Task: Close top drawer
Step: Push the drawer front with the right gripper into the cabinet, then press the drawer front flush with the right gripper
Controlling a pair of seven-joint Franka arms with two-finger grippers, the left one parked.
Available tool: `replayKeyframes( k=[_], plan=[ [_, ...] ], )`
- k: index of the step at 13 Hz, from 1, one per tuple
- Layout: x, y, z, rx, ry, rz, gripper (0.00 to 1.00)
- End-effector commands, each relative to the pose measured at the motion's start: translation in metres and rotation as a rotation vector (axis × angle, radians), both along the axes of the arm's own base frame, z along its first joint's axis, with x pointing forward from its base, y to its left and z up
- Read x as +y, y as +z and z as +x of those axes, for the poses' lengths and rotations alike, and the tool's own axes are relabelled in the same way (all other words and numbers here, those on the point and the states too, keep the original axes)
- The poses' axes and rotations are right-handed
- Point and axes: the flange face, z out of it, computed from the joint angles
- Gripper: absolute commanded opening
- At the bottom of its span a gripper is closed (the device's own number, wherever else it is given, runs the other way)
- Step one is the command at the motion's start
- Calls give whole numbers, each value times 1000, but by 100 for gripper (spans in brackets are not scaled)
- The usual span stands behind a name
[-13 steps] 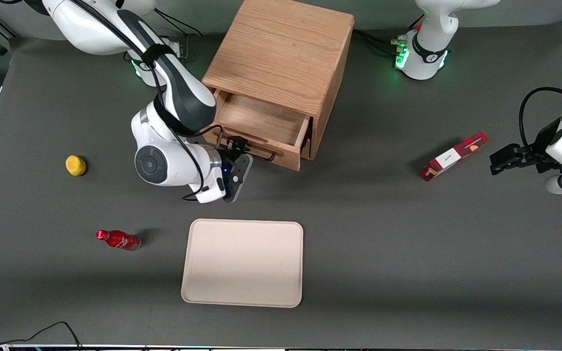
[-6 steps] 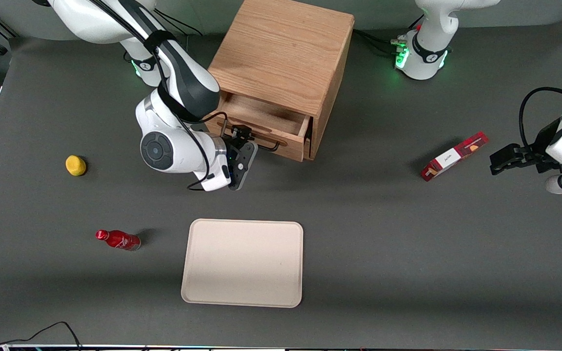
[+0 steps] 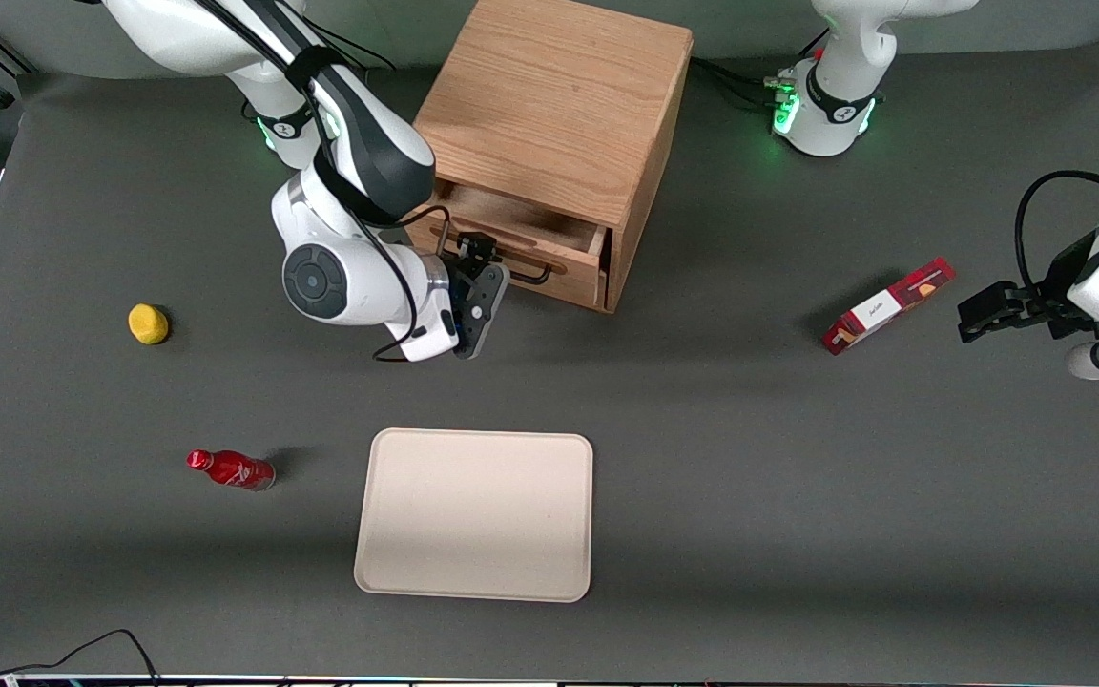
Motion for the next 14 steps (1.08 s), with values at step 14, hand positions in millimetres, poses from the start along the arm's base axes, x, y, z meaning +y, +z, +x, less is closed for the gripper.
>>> replayKeyframes(
  k=[14],
  plan=[
    [25, 11, -34, 5, -59, 7, 100]
  ],
)
